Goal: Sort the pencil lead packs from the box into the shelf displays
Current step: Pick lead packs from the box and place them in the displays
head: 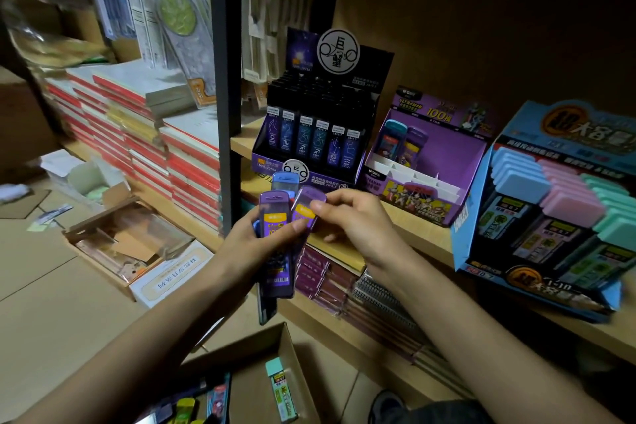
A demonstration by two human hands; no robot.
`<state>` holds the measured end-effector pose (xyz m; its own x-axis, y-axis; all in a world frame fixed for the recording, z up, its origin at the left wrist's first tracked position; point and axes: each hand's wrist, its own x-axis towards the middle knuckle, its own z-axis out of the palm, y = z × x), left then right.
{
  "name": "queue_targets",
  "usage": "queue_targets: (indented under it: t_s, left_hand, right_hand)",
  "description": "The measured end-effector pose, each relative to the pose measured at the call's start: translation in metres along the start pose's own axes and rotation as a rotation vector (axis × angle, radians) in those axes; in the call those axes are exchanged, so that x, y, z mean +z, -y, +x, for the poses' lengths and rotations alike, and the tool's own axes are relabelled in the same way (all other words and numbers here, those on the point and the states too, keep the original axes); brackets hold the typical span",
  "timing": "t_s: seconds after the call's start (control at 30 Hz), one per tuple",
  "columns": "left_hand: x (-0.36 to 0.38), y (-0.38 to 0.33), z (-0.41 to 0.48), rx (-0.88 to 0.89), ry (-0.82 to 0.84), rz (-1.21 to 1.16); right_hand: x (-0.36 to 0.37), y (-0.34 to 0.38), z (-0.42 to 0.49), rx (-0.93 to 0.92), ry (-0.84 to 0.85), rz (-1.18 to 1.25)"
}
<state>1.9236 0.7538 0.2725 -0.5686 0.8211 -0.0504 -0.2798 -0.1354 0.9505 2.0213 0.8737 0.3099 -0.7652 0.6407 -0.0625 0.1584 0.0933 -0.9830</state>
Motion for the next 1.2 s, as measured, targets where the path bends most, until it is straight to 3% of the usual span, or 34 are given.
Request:
queue_targets:
  t_s: [0.2, 0.33, 0.57, 0.83, 1.2]
  left_hand:
    - [0.0, 0.001, 0.006, 0.018, -0.057, 0.009]
    - [-0.002, 0.001, 0.008, 0.043, -0.074, 0.023]
    - [-0.003, 0.001, 0.008, 0.042, -0.081, 0.047]
    - [-0.003, 0.003, 0.007, 0.037, -0.1, 0.058]
    - [0.0, 0.006, 0.008, 0.022, -0.089, 0.051]
  right_hand:
    - [-0.028, 0.015, 0.006, 0.014, -0.157, 0.174]
    - [-0.067, 0.03, 0.013, -0.094, -0.401, 0.268]
    - [-0.107, 0.03, 0.025, -0.505, -0.773, -0.292]
    - [-0.114, 0.014, 0.045, -0.618, -0.772, -0.541]
    - [-0.118, 0.003, 0.067, -0.359, -0.719, -0.651]
